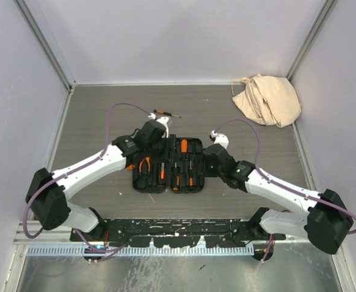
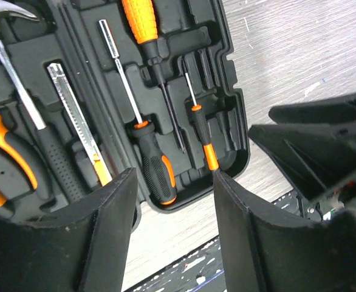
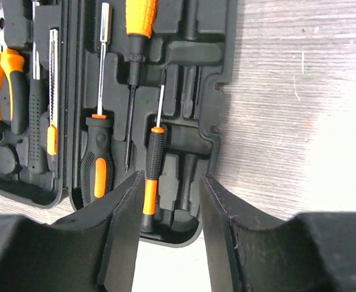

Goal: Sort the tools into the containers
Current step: Adjust the screwdriver in the storage box.

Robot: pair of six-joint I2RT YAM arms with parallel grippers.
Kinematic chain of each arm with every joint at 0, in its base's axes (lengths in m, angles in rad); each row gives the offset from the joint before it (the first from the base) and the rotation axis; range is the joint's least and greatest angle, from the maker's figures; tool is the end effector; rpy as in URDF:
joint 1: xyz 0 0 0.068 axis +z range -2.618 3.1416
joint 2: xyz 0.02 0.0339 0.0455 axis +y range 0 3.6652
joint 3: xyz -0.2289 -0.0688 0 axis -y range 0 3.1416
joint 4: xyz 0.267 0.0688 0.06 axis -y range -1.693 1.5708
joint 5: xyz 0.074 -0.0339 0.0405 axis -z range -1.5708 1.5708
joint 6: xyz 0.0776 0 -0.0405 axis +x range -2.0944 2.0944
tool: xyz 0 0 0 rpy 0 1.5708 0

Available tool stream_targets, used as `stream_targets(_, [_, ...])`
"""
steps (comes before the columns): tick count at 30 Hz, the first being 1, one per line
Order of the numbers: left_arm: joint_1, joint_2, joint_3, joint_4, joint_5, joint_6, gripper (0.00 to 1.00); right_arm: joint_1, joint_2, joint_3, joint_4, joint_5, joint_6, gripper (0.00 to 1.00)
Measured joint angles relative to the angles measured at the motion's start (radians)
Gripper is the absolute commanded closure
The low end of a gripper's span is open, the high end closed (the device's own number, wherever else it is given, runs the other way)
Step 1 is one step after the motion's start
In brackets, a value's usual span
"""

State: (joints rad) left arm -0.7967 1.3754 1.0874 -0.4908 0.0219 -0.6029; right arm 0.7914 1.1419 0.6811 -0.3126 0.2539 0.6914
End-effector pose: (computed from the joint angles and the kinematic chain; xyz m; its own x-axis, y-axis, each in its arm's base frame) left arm 0.2480 -0.2561 0.2133 -0.8160 0.0237 -0.5775 0.3194 0.8513 -0.4163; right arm 0.2228 0.1978 0.1525 -0.7367 0.1325 -0.6631 -0.1200 0.9394 0.3211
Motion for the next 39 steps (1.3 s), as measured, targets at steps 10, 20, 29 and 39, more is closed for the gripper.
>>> stream_targets(10, [-0.06,0.209,0.092,-0.002,0.0,-0.039,0.56,0.0,-0.048,-0.072,0.034,-0.019,0.056,0.61])
stream_targets(20, [-0.048,0.079,-0.037,-0.009,-0.079,-0.045,0.58,-0.002,0.126,0.07,0.007,-0.111,0.029,0.71])
stream_targets(29, [0.031,-0.052,-0.163,-0.028,-0.125,-0.062,0.59,-0.002,0.286,0.225,-0.088,-0.116,-0.02,0.71])
stream_targets(39, [0.093,-0.119,-0.205,-0.042,-0.134,-0.061,0.59,-0.002,0.37,0.269,-0.175,-0.098,-0.047,0.72])
